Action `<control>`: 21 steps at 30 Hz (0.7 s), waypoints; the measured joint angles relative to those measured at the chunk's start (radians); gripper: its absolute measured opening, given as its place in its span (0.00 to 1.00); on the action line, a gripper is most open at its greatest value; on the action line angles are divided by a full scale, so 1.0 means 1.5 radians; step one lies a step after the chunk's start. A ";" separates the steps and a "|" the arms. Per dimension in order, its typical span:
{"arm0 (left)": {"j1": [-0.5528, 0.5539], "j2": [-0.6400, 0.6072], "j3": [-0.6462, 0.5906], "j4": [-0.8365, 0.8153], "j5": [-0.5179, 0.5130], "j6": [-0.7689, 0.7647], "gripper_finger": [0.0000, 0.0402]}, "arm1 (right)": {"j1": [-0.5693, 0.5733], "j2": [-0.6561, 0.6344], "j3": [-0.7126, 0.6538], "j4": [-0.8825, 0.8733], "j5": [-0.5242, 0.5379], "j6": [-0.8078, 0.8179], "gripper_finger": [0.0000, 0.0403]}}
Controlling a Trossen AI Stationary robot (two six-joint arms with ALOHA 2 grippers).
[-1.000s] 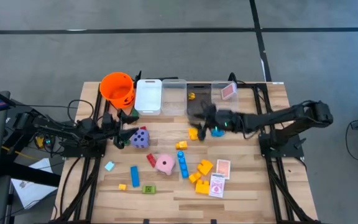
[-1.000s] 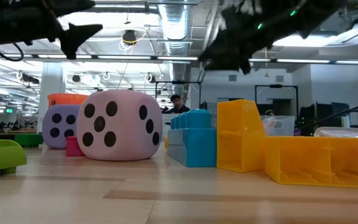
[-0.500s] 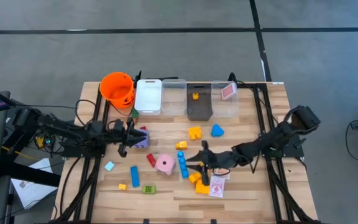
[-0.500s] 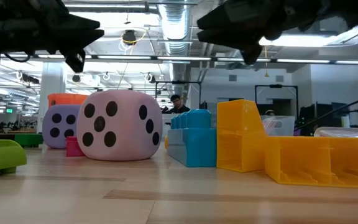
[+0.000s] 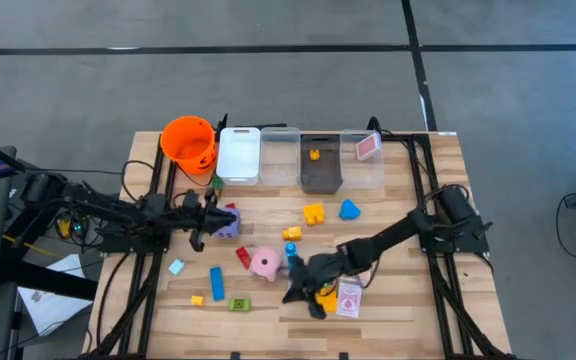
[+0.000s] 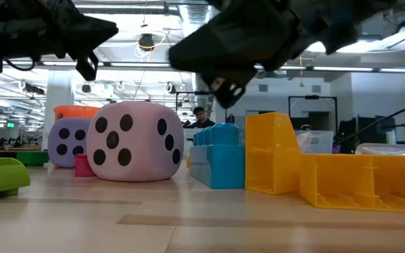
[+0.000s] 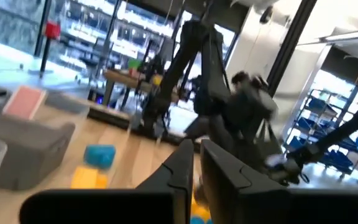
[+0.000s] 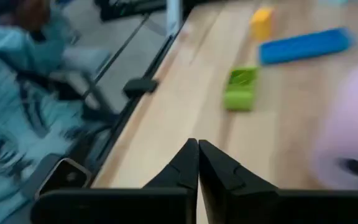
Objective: Pick & Place Toys
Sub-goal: Adjust the blue stud game piece on the table
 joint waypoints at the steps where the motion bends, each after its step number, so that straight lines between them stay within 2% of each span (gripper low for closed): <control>1: 0.000 -0.001 0.000 0.017 0.000 0.008 0.07 | 0.000 0.012 0.025 -0.043 -0.007 0.003 0.01; 8: 0.000 -0.014 0.000 0.067 -0.001 0.029 0.07 | -0.011 0.103 0.173 -0.325 -0.014 0.043 0.00; 14: 0.000 -0.017 0.000 0.067 -0.005 0.029 0.07 | -0.034 0.124 0.211 -0.423 0.045 0.071 0.00; 17: 0.000 -0.017 0.000 0.069 -0.005 0.030 0.07 | -0.037 0.106 0.208 -0.458 0.125 0.070 0.00; 21: 0.000 -0.017 0.000 0.069 -0.005 0.031 0.07 | -0.038 0.084 0.203 -0.540 0.292 0.074 0.00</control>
